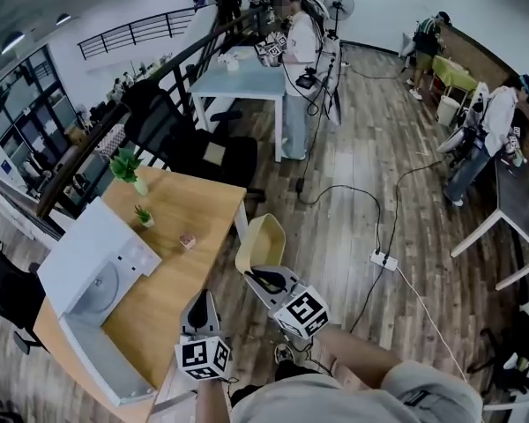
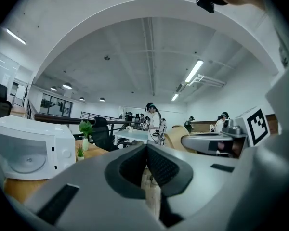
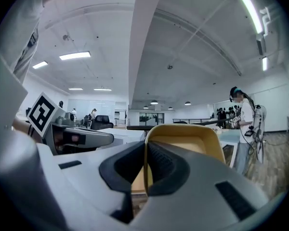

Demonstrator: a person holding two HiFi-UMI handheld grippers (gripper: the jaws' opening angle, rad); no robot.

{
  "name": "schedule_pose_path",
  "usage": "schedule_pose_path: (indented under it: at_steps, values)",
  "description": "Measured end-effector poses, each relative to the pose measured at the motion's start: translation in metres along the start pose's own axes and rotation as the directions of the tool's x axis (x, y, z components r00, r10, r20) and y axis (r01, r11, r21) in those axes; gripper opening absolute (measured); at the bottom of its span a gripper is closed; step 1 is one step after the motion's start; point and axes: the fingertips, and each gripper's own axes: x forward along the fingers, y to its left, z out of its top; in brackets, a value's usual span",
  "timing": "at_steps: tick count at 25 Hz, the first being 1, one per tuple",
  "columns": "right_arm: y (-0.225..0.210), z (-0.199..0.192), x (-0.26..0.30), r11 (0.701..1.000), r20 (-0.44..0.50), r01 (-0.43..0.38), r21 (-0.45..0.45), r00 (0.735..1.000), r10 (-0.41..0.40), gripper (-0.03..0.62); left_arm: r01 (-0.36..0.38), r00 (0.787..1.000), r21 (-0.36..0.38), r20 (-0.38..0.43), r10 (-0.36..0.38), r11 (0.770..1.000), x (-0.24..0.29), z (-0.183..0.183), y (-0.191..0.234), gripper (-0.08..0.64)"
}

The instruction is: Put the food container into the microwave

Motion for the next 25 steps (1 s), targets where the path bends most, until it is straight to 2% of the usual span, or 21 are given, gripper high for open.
schedule_pose_path:
  at_steps: [6,15,20,25]
  values:
    - [-0.027,-0.008,0.033,0.997,-0.017,-0.075,0.011,0.997,0.075,0.018,-0.085,0.996,-0.002,-0.034,0.085,0.996,0.026,-0.007,0.017,0.012]
    - [-0.022,-0.012,0.096,0.983,-0.031,-0.182,0.017,0.983,0.182,0.018,-0.187,0.982,-0.020,-0.043,0.186,0.982,0.044,-0.007,0.071,0.012]
    - [-0.024,-0.011,0.140,0.977,-0.052,-0.213,-0.016,0.976,0.212,0.018,-0.220,0.975,-0.037,-0.022,0.219,0.975,0.063,-0.003,0.115,0.012]
    - [-0.027,0.001,0.193,0.972,-0.057,-0.230,-0.045,0.972,0.227,0.019,-0.223,0.975,-0.049,0.001,0.223,0.974,0.083,0.010,0.159,0.012]
